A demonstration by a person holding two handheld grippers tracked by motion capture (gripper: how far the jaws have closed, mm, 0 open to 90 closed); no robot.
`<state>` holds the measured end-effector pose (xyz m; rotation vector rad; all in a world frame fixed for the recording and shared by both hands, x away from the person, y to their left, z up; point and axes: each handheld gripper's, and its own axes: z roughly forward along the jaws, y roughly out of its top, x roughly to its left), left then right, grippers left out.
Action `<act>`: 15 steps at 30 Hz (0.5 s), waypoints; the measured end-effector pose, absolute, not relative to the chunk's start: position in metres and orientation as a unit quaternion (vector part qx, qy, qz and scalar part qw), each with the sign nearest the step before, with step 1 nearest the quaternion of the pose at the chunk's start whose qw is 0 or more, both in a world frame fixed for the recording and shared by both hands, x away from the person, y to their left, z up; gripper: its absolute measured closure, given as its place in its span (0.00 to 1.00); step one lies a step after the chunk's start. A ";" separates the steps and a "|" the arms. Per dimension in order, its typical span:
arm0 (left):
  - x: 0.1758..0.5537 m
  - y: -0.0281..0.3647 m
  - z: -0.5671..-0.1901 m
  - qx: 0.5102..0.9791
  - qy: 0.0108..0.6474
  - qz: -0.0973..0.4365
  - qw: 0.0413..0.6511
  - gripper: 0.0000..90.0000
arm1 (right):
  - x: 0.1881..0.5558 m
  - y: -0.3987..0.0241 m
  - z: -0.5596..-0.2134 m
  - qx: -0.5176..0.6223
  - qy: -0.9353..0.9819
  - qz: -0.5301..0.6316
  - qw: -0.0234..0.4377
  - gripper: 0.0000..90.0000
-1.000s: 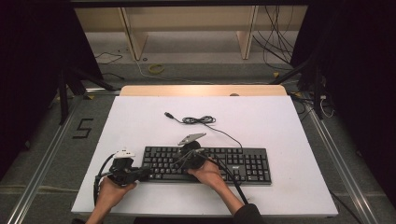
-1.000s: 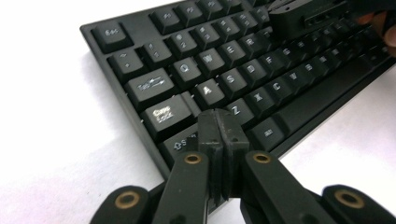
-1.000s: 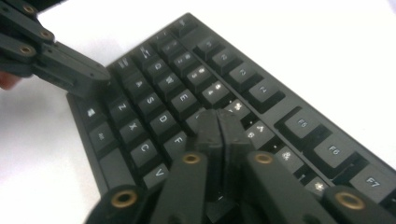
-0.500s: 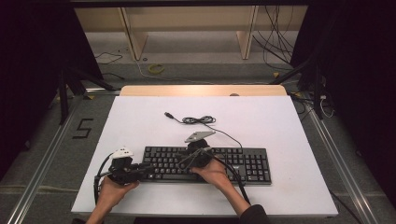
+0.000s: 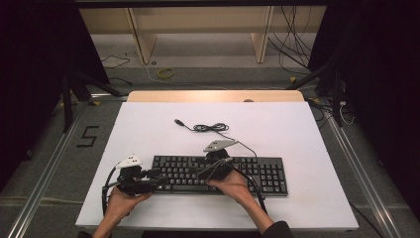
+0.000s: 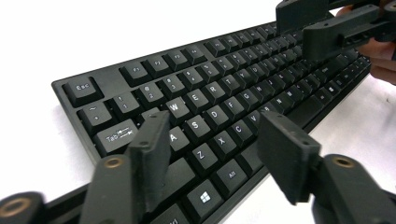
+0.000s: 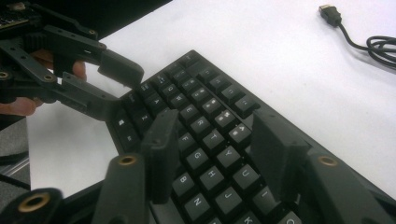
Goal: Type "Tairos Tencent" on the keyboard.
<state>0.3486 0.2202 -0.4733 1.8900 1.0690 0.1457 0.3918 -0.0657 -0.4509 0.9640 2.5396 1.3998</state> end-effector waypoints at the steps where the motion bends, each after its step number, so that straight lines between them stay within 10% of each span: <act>1: 0.349 0.220 -0.474 0.769 0.435 0.059 0.465 0.47 | 0.391 -0.067 -0.451 0.317 0.830 0.458 0.042 0.56; 15: 0.353 0.219 -0.475 0.767 0.433 0.068 0.469 0.40 | 0.389 -0.078 -0.452 0.323 0.825 0.461 0.049 0.46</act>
